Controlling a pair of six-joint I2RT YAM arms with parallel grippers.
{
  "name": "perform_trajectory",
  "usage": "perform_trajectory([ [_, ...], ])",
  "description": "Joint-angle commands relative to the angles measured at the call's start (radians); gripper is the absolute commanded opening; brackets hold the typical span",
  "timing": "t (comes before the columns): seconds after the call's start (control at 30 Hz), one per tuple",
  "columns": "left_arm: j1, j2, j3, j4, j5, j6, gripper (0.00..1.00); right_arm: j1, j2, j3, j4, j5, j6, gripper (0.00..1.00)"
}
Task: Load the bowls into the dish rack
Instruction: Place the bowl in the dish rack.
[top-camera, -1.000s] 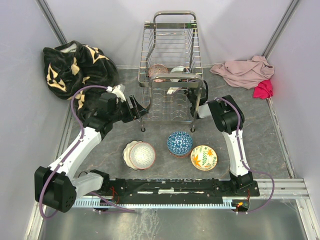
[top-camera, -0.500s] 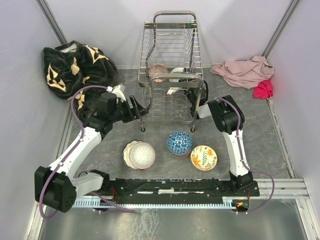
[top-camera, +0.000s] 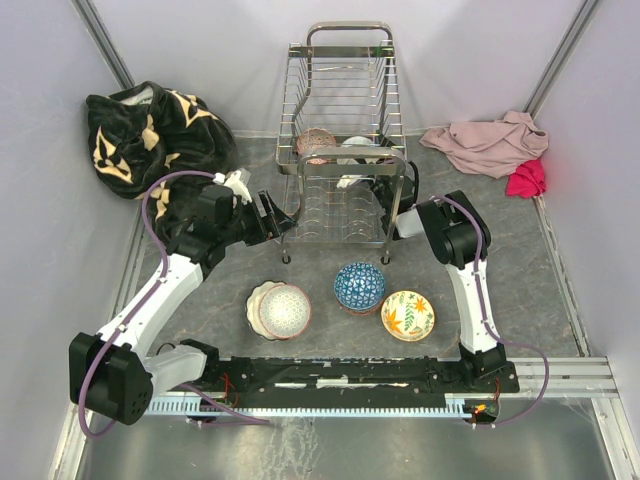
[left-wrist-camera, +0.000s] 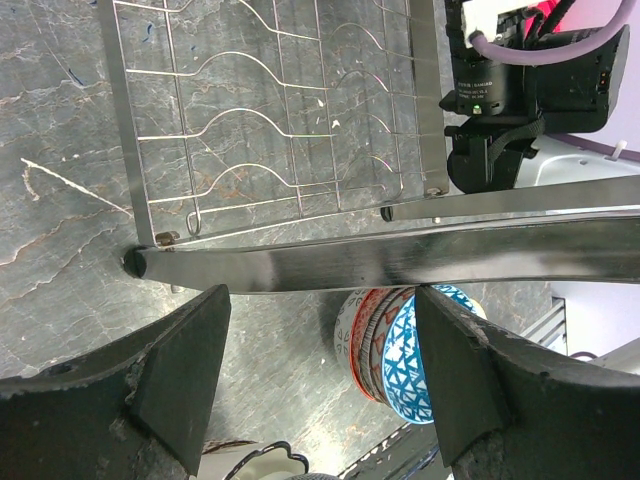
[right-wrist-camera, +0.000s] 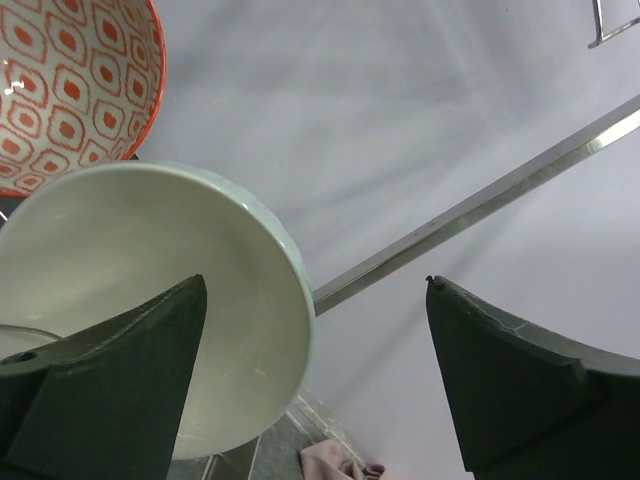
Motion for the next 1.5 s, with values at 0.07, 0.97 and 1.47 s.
perform_trajectory([
  [0.07, 0.005, -0.001, 0.019, 0.051, 0.012, -0.002, 0.80, -0.025, -0.049, -0.035, 0.071, -0.035, 0.210, 0.99],
  [0.97, 0.023, -0.047, 0.045, 0.006, -0.037, 0.022, 0.81, -0.142, -0.385, -0.141, -0.176, 0.254, 0.855, 0.99],
  [1.47, 0.026, -0.205, 0.151, -0.214, -0.180, 0.036, 0.98, -0.201, -1.002, -0.156, -1.497, 0.672, 1.444, 0.99],
])
